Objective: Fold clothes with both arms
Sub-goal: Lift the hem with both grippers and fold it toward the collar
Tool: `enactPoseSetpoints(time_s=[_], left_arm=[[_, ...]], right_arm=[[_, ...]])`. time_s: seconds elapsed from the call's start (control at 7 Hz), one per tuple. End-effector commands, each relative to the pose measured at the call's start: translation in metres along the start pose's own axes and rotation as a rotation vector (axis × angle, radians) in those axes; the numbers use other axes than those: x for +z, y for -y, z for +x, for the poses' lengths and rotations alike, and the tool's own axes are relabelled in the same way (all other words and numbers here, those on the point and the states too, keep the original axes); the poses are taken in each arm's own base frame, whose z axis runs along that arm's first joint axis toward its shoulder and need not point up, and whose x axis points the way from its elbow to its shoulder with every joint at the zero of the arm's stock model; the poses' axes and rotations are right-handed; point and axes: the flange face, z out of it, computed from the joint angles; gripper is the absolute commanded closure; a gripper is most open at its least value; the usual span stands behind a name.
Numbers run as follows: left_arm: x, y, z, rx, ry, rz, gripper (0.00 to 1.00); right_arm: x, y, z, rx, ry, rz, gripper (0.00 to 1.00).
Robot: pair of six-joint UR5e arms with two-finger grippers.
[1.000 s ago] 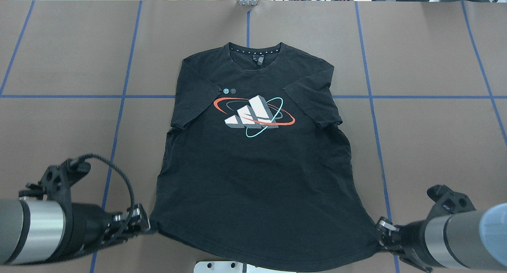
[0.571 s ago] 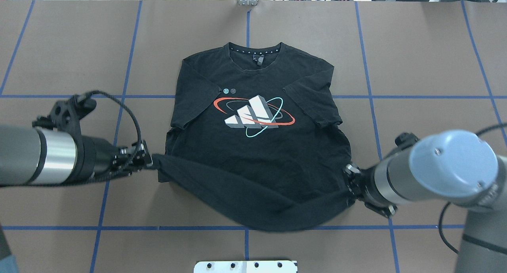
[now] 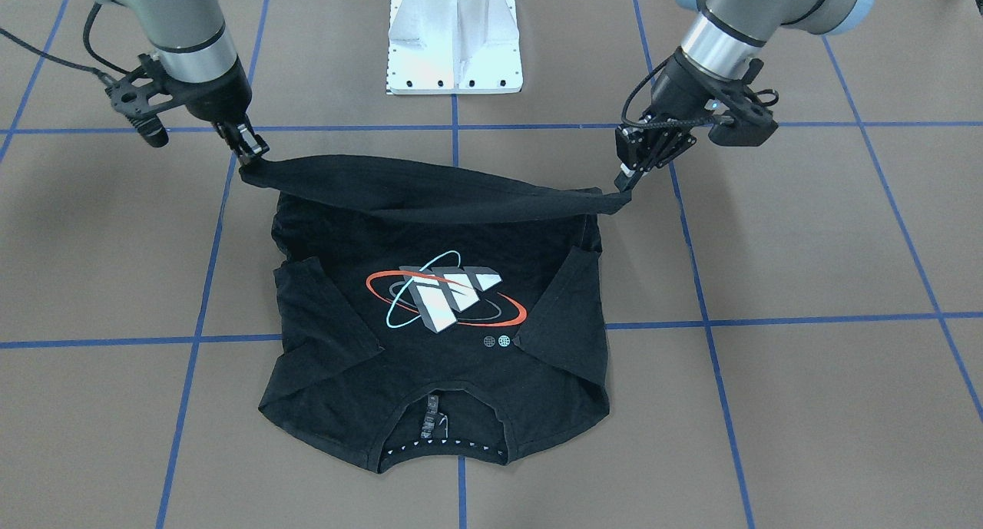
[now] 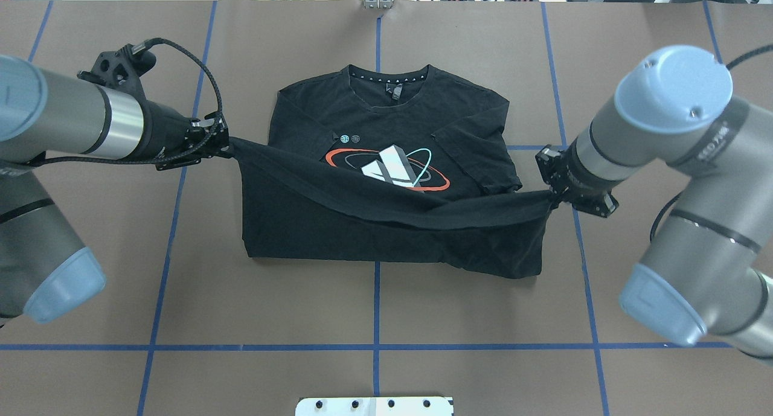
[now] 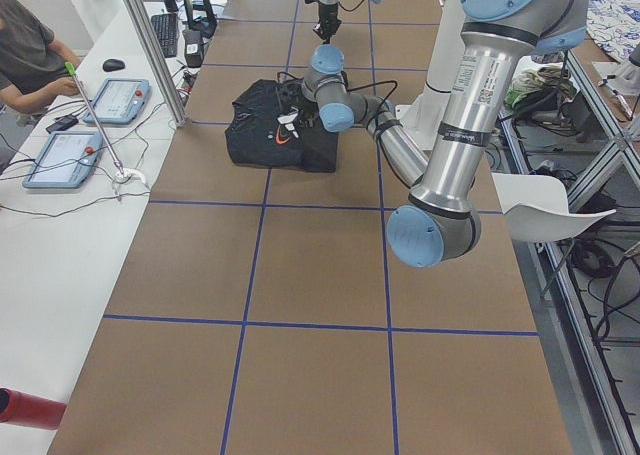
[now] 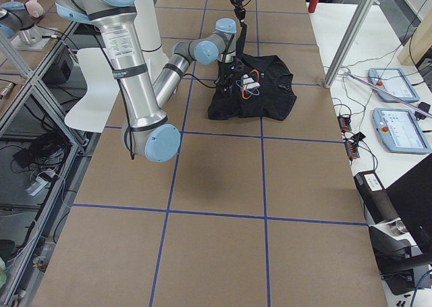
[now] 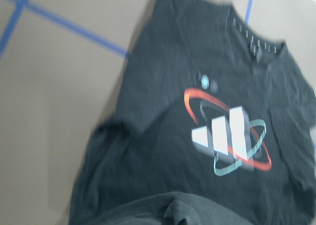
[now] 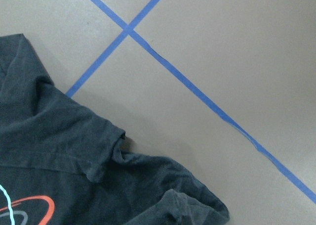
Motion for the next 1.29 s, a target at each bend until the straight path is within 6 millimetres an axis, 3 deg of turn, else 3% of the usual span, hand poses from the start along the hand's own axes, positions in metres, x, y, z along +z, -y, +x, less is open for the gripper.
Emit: enactPoseSetpoints(time_s=[0.0, 0.29, 0.43, 0.71, 1.0, 1.14], left_arm=[[0.030, 0.027, -0.012, -0.001, 0.037, 0.025, 1.00], [0.067, 0.074, -0.016, 0.002, 0.047, 0.066, 1.00], [0.085, 0.097, -0.023, 0.019, 0.072, 0.083, 1.00], [0.117, 0.116, -0.035, 0.025, 0.058, 0.091, 1.00], [0.147, 0.134, -0.017, 0.023, 0.066, 0.110, 1.00], [0.157, 0.139, -0.013, 0.019, 0.076, 0.111, 1.00]], right_arm=[[0.018, 0.033, -0.048, -0.008, -0.032, 0.028, 1.00], [0.036, 0.073, -0.096, -0.009, -0.032, 0.059, 1.00], [0.062, 0.084, -0.127, -0.006, -0.034, 0.066, 1.00], [0.104, 0.106, -0.141, -0.009, -0.019, 0.075, 1.00], [0.116, 0.109, -0.165, -0.008, -0.021, 0.083, 1.00], [0.122, 0.112, -0.166, -0.007, -0.029, 0.085, 1.00]])
